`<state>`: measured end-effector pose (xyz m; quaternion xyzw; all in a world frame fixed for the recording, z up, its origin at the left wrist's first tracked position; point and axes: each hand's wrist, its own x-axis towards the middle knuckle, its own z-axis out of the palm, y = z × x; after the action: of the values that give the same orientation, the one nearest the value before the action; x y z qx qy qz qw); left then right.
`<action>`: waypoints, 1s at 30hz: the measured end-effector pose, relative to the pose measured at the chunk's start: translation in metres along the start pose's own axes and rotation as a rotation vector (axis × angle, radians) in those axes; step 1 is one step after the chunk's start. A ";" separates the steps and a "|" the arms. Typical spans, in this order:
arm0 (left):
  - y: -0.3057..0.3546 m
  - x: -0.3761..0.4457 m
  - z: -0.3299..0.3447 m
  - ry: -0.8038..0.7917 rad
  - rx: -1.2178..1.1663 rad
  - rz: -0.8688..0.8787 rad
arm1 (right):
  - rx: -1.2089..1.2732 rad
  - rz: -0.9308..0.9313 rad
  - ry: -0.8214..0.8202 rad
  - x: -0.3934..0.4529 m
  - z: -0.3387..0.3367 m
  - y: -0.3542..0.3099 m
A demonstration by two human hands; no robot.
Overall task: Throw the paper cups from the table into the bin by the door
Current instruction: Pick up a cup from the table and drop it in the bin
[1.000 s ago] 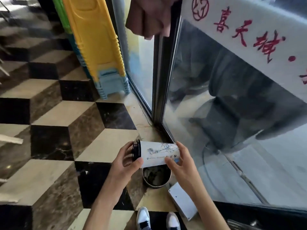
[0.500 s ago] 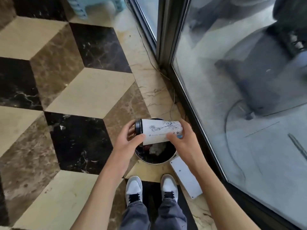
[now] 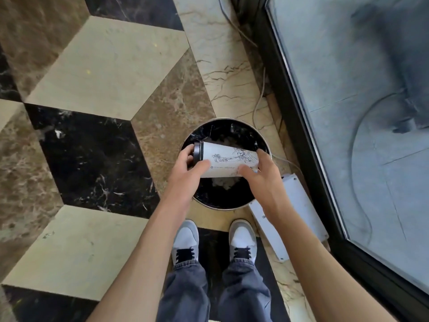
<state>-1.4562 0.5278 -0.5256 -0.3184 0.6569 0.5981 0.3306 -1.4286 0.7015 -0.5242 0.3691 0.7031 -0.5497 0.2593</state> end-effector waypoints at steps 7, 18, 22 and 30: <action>0.005 -0.009 -0.002 0.004 -0.004 0.029 | 0.072 -0.035 0.034 -0.009 -0.002 -0.011; 0.117 -0.112 -0.036 0.015 -0.004 0.283 | -0.015 -0.317 0.078 -0.099 -0.025 -0.128; 0.191 -0.191 -0.053 0.026 0.000 0.467 | -0.014 -0.472 0.096 -0.166 -0.048 -0.206; 0.327 -0.399 -0.107 0.096 0.114 0.859 | 0.032 -0.819 0.098 -0.361 -0.099 -0.370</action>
<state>-1.4973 0.4574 -0.0049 -0.0249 0.7764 0.6286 0.0380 -1.5081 0.6671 -0.0044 0.0884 0.7947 -0.6002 -0.0204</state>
